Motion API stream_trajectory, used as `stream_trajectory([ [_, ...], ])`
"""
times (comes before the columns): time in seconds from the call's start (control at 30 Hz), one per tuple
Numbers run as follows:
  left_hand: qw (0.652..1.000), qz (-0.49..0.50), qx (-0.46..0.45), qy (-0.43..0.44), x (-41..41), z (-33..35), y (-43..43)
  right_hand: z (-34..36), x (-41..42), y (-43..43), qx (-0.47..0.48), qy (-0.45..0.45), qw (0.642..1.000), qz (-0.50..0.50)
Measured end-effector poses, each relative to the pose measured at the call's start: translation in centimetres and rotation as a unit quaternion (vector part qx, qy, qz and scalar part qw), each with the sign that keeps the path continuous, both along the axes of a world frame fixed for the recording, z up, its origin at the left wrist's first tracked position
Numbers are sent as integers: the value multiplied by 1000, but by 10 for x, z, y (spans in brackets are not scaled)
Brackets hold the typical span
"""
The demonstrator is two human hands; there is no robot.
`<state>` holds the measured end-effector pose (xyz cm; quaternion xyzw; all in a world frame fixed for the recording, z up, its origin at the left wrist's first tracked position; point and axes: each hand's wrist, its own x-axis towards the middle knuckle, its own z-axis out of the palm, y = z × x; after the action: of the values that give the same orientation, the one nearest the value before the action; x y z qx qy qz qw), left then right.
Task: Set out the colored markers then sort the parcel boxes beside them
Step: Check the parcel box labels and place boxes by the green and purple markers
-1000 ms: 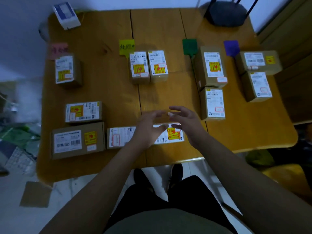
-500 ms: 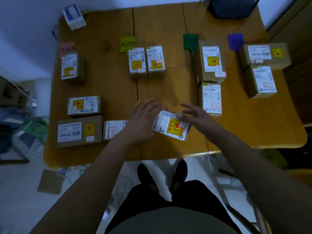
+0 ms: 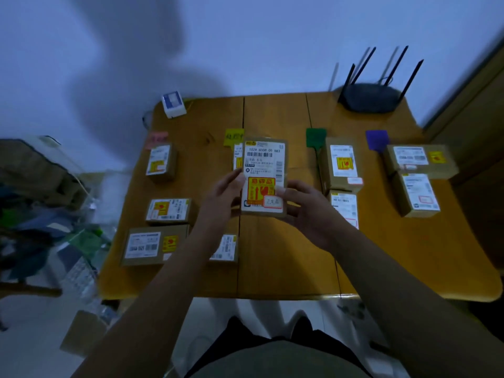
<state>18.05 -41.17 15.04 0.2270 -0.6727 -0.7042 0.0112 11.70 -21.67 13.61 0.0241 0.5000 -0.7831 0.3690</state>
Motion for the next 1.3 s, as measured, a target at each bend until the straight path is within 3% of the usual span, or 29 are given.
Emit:
stream_trajectory([
  [0.3, 998, 9, 54, 2, -2, -9, 7, 1, 1, 8, 43, 23, 999, -17],
  [0.53, 996, -38, 75, 0, -33, -28, 49, -6, 7, 44, 143, 77, 980, -118],
  [0.87, 977, -183, -111, 24, -79, -66, 170, -31, 4, 151, 240, 58, 936, -252],
  [1.1, 969, -232, -52, -72, -108, -96, 249, -79, -33, 230, 287, 19, 922, -260],
  [1.3, 968, -192, -113, -117, -124, -129, 294, -135, -72, 272, 301, -23, 934, -193],
])
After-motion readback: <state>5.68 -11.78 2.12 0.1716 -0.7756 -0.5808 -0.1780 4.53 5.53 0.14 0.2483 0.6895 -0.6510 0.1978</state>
